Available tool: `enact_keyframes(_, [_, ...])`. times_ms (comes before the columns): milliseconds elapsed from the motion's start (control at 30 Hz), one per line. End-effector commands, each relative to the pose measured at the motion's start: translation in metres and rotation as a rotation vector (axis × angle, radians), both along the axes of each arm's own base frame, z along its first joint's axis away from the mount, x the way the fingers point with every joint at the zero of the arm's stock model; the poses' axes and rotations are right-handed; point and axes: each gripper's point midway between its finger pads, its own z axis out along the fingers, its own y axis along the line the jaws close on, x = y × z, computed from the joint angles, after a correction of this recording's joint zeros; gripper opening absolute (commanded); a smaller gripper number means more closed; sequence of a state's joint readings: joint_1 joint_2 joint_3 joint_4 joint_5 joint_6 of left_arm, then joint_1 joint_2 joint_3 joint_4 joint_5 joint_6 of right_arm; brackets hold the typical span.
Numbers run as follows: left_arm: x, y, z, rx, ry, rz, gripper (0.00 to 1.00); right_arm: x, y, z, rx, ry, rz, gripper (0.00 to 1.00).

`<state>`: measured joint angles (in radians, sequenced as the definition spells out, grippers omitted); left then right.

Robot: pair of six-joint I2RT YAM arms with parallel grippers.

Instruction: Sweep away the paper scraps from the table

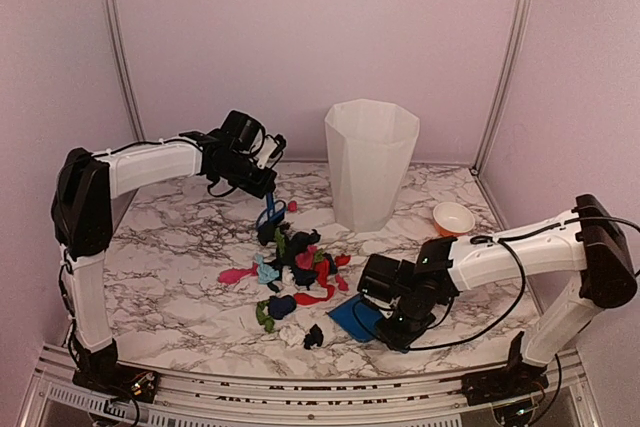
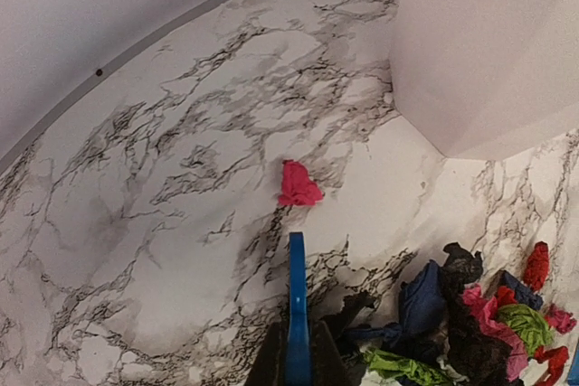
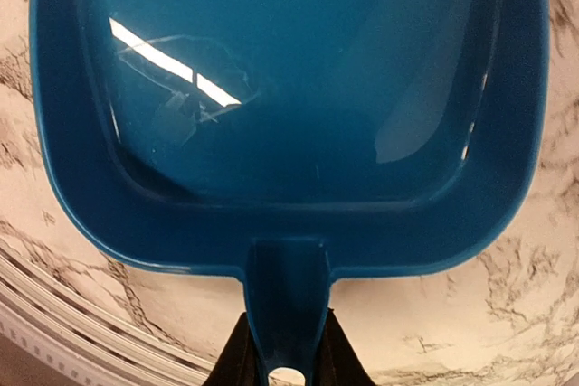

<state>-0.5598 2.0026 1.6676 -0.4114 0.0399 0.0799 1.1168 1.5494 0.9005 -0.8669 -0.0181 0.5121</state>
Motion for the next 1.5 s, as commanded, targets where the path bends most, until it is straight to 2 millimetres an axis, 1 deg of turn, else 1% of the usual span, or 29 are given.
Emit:
enact_keyframes(0, [-0.032, -0.028, -0.017, -0.043, 0.105, -0.139, 0.00, 0.017, 0.037, 0.003, 0.109, 0.001, 0.057, 0.00])
enact_keyframes(100, [-0.053, -0.039, -0.023, -0.046, 0.128, -0.185, 0.00, 0.035, 0.049, 0.004, 0.143, -0.015, 0.057, 0.00])
enact_keyframes(133, [-0.059, -0.040, -0.027, -0.042, 0.135, -0.189, 0.00, 0.041, 0.053, 0.005, 0.145, -0.027, 0.058, 0.00])
enact_keyframes(233, [-0.076, -0.048, -0.027, -0.064, 0.142, -0.211, 0.00, 0.058, 0.063, 0.006, 0.149, -0.056, 0.074, 0.00])
enact_keyframes(333, [-0.084, -0.050, -0.019, -0.093, 0.132, -0.213, 0.00, 0.073, 0.075, 0.004, 0.154, -0.082, 0.086, 0.00])
enact_keyframes(367, [-0.095, -0.059, -0.016, -0.102, 0.130, -0.238, 0.00, 0.078, 0.078, 0.003, 0.153, -0.094, 0.088, 0.00])
enact_keyframes(433, [-0.105, -0.065, -0.009, -0.119, 0.120, -0.250, 0.00, 0.089, 0.085, 0.002, 0.161, -0.118, 0.084, 0.00])
enact_keyframes(533, [-0.112, -0.066, -0.001, -0.140, 0.110, -0.245, 0.00, 0.102, 0.093, 0.000, 0.161, -0.160, 0.076, 0.00])
enact_keyframes(633, [-0.117, -0.064, 0.003, -0.147, 0.106, -0.234, 0.00, 0.113, 0.096, 0.001, 0.161, -0.206, 0.059, 0.00])
enact_keyframes(700, [-0.114, -0.058, 0.007, -0.138, 0.083, -0.203, 0.00, 0.118, 0.097, 0.001, 0.161, -0.232, 0.048, 0.00])
enact_keyframes(800, [-0.104, -0.049, 0.016, -0.117, 0.041, -0.138, 0.00, 0.121, 0.101, 0.006, 0.182, -0.251, 0.041, 0.00])
enact_keyframes(933, [-0.090, -0.038, 0.029, -0.099, -0.020, -0.041, 0.00, 0.122, 0.100, 0.013, 0.189, -0.272, 0.035, 0.00])
enact_keyframes(1100, [-0.077, -0.026, 0.050, -0.103, -0.083, 0.061, 0.00, 0.122, 0.099, 0.023, 0.202, -0.291, 0.028, 0.00])
enact_keyframes(1333, [-0.070, -0.008, 0.080, -0.114, -0.163, 0.164, 0.00, 0.122, 0.094, 0.039, 0.207, -0.333, 0.018, 0.00])
enact_keyframes(1467, [-0.070, -0.002, 0.093, -0.128, -0.188, 0.188, 0.00, 0.122, 0.093, 0.046, 0.205, -0.354, 0.019, 0.00])
